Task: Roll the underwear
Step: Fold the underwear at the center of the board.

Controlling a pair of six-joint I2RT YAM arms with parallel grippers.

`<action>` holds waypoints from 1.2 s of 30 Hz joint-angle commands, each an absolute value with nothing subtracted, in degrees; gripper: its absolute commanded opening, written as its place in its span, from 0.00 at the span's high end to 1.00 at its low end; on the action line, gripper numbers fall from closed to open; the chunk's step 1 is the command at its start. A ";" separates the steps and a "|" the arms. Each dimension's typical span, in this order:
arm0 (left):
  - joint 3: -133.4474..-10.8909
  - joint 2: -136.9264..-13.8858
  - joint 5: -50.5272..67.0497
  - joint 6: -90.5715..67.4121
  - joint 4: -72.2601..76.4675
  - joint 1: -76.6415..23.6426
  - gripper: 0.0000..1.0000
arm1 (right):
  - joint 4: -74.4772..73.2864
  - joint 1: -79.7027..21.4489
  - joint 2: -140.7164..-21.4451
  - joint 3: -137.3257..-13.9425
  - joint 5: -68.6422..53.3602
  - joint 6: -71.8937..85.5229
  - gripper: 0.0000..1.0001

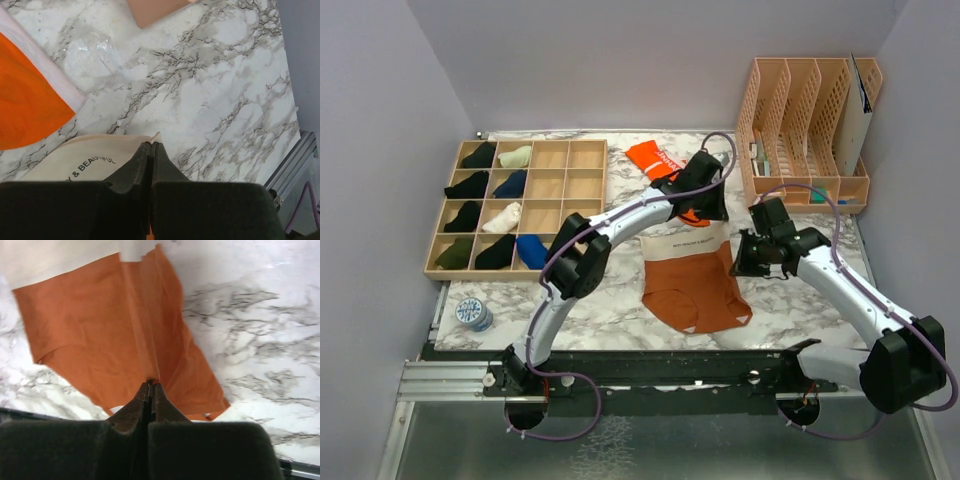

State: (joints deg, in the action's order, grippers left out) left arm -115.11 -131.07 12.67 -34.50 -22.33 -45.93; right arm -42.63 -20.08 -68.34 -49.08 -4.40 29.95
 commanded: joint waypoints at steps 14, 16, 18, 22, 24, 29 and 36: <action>-84.77 -111.37 23.25 -31.95 -3.00 -36.59 1.00 | -37.26 -36.73 -77.79 -56.09 -9.31 42.89 1.00; -82.61 -109.98 24.07 -31.02 -2.62 -35.51 1.00 | -36.16 -38.22 -79.54 -56.93 -9.68 43.93 1.00; -80.93 -108.92 24.56 -30.24 -2.49 -34.58 1.00 | -34.57 -39.29 -81.28 -57.50 -10.40 44.87 1.00; -78.27 -107.61 25.18 -29.54 -3.16 -32.27 1.00 | -32.05 -41.22 -84.09 -58.95 -11.30 46.71 1.00; -77.30 -107.17 26.16 -29.37 -2.91 -31.28 1.00 | -31.66 -42.23 -85.41 -59.92 -10.63 47.40 1.00; -76.79 -107.27 27.57 -27.40 -5.27 -29.86 1.00 | -30.60 -43.95 -88.76 -60.95 -10.08 48.57 1.00; -74.68 -106.57 27.24 -26.81 -5.36 -28.51 1.00 | -28.09 -44.54 -92.33 -60.85 -11.22 48.31 1.00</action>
